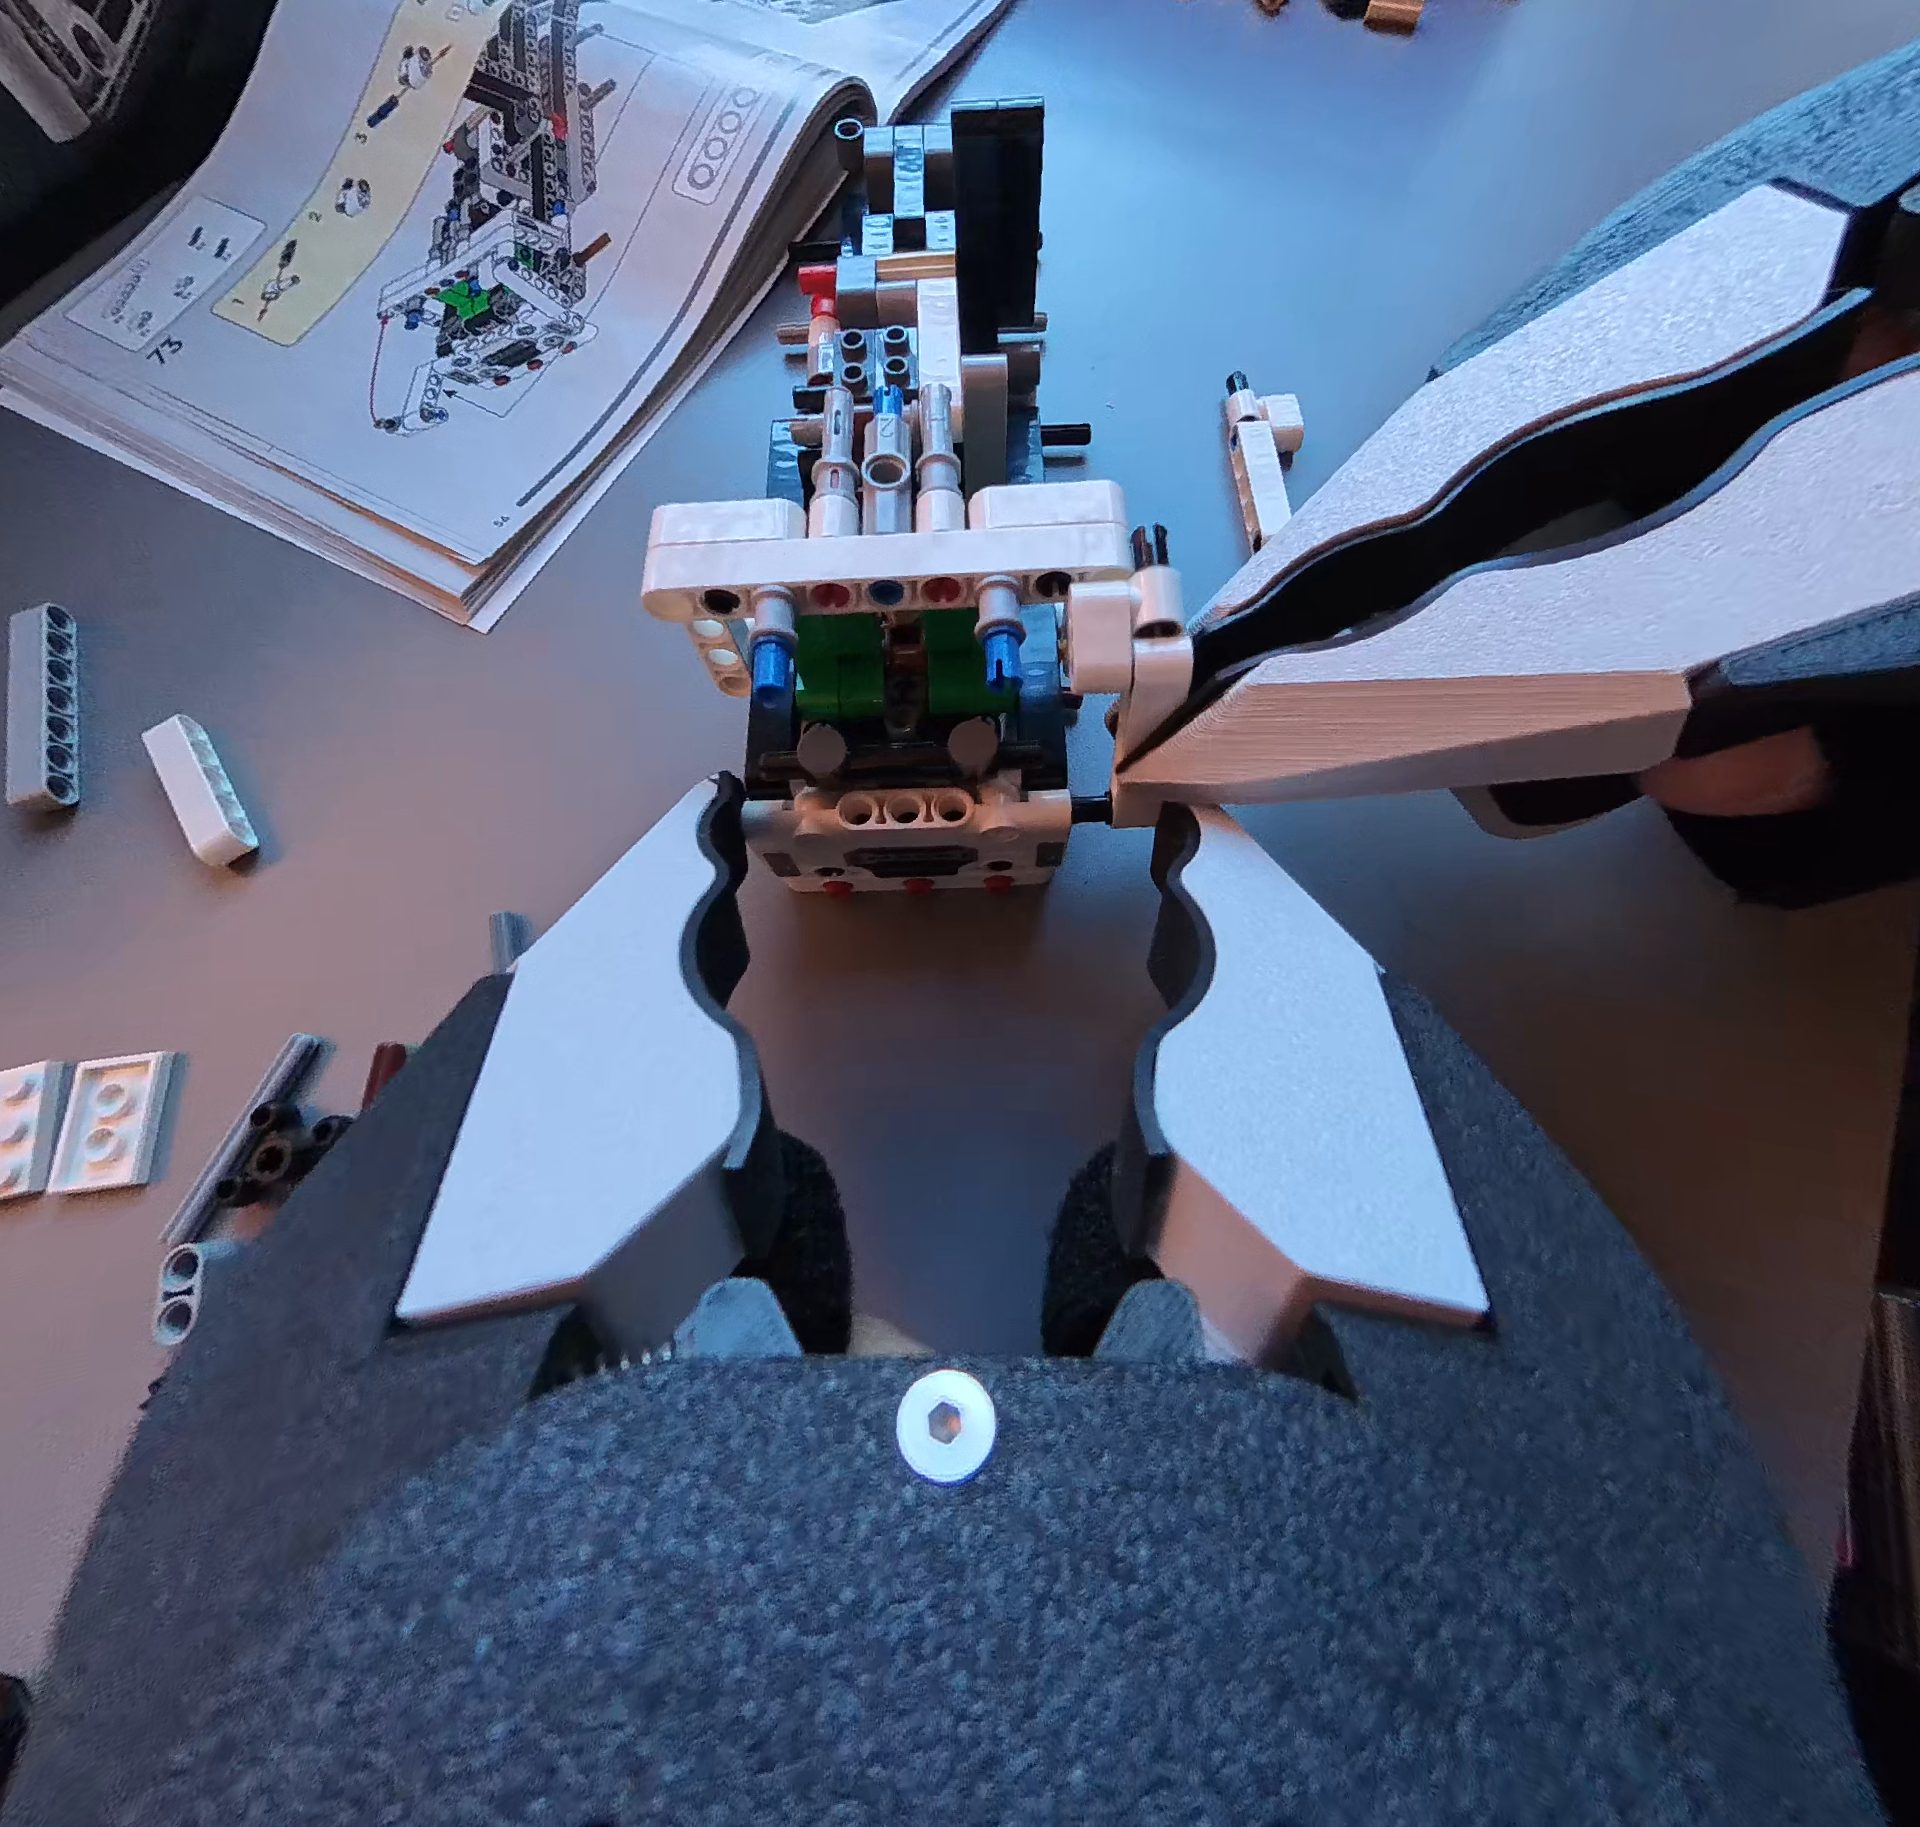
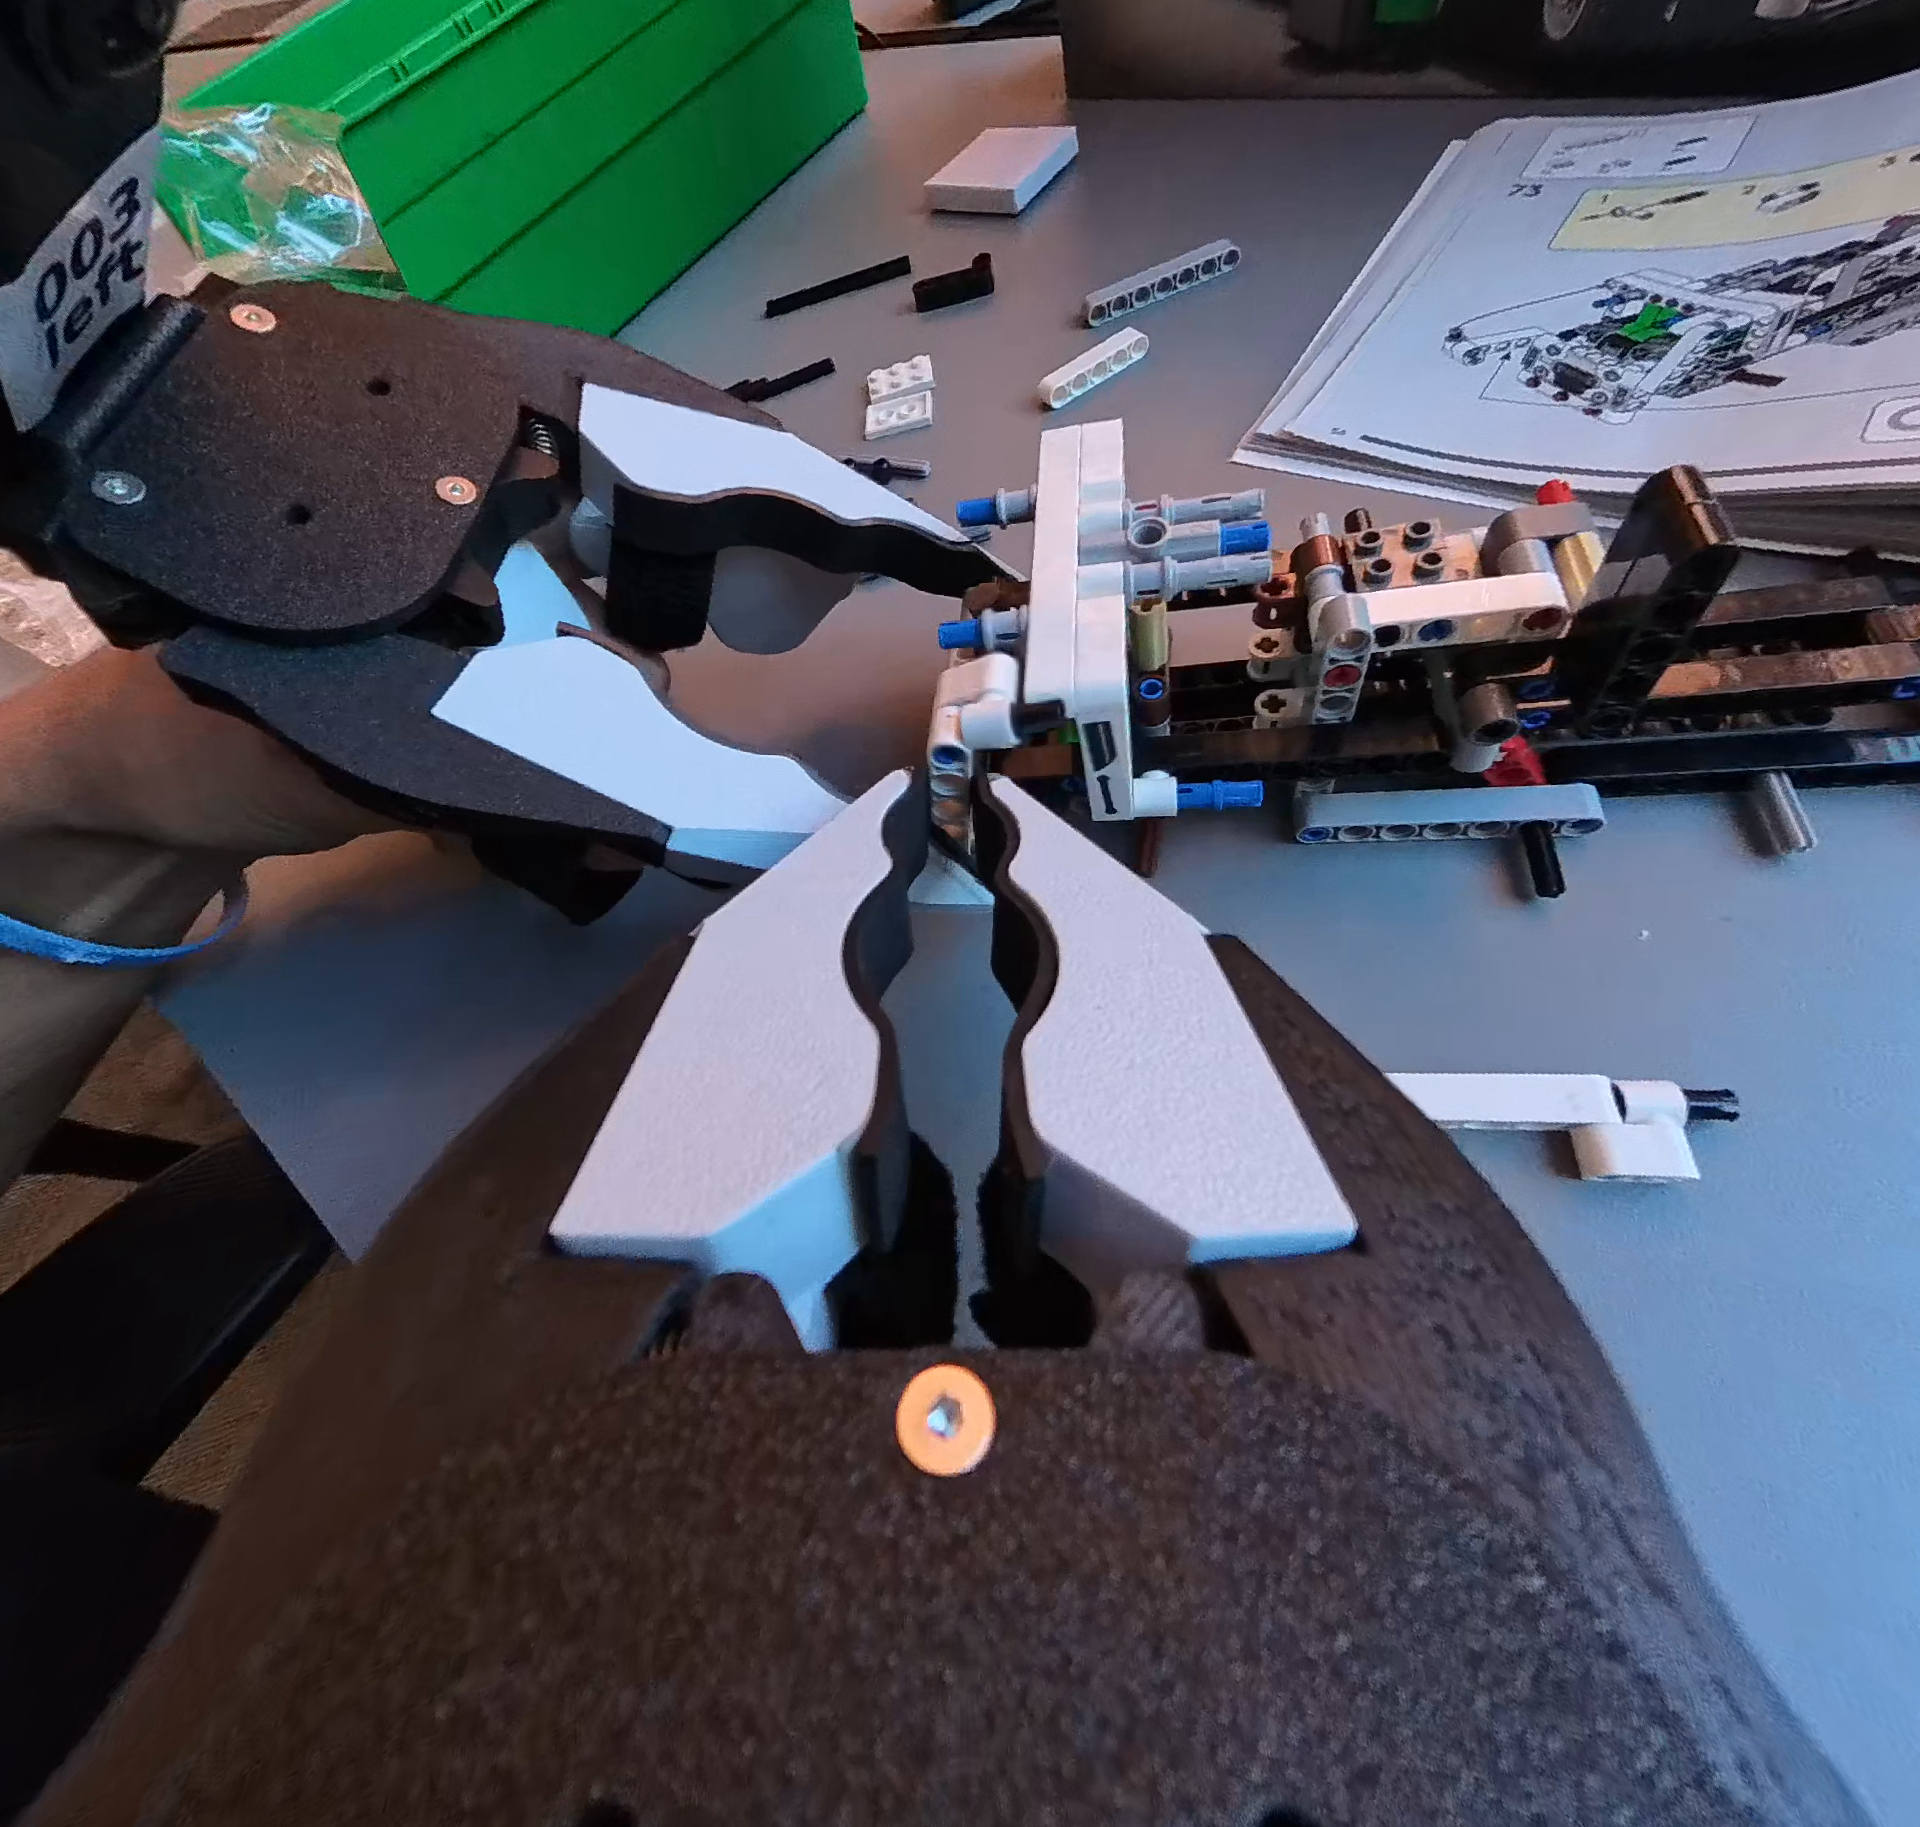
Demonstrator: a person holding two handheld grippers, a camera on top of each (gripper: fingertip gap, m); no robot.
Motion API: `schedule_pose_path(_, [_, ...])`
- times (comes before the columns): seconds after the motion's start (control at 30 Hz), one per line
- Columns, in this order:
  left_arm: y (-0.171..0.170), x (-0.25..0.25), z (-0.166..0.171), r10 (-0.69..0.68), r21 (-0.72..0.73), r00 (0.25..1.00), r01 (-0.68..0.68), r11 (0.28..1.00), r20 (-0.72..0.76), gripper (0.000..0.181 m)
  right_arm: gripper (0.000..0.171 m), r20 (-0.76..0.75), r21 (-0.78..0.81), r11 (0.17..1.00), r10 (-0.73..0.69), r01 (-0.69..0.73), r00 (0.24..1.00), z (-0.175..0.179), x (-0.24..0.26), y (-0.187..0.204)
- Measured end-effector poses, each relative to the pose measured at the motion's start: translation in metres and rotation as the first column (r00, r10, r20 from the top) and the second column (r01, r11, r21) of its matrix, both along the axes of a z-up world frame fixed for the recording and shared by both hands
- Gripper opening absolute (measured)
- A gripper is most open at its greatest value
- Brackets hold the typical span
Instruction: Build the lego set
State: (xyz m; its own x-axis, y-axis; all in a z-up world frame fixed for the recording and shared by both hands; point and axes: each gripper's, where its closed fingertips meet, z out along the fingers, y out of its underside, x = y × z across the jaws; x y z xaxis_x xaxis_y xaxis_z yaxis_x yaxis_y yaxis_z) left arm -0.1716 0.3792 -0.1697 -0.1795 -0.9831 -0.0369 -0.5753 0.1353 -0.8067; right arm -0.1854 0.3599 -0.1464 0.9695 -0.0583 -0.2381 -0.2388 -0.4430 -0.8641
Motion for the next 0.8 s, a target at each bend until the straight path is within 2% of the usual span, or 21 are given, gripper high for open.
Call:
schedule_pose_path(0.17, [-0.0041,0.0009,0.0006,0.053,0.0,0.999,-0.053,0.999,0.003,0.078,0.007,0.073,0.003,1.0,-0.027,0.027,0.997,0.0007,0.0029,-0.0039])
schedule_pose_path(0.3, [-0.0059,0.0006,0.0012,0.046,-0.02,0.999,-0.046,0.999,0.004,0.078,0.007,0.007,0.011,1.0,-0.026,0.026,1.0,0.0009,0.0035,-0.0059])
schedule_pose_path(0.5, [-0.0098,0.0017,-0.0009,0.035,0.006,0.999,-0.035,0.999,-0.005,0.089,0.007,-0.085,0.022,0.999,-0.027,0.029,0.996,0.0008,0.0045,-0.0061])
schedule_pose_path(0.6, [-0.0049,0.0041,-0.0013,0.077,0.031,0.997,-0.077,0.997,-0.003,0.08,0.007,-0.071,0.017,1.0,-0.025,0.026,0.997,0.0004,0.0035,-0.0055])
schedule_pose_path(0.8, [-0.0033,0.0043,-0.0009,0.088,0.033,0.996,-0.088,0.996,0.0,0.079,0.007,0.006,0.012,0.999,-0.031,0.031,1.0,0.0009,0.0027,-0.0052])
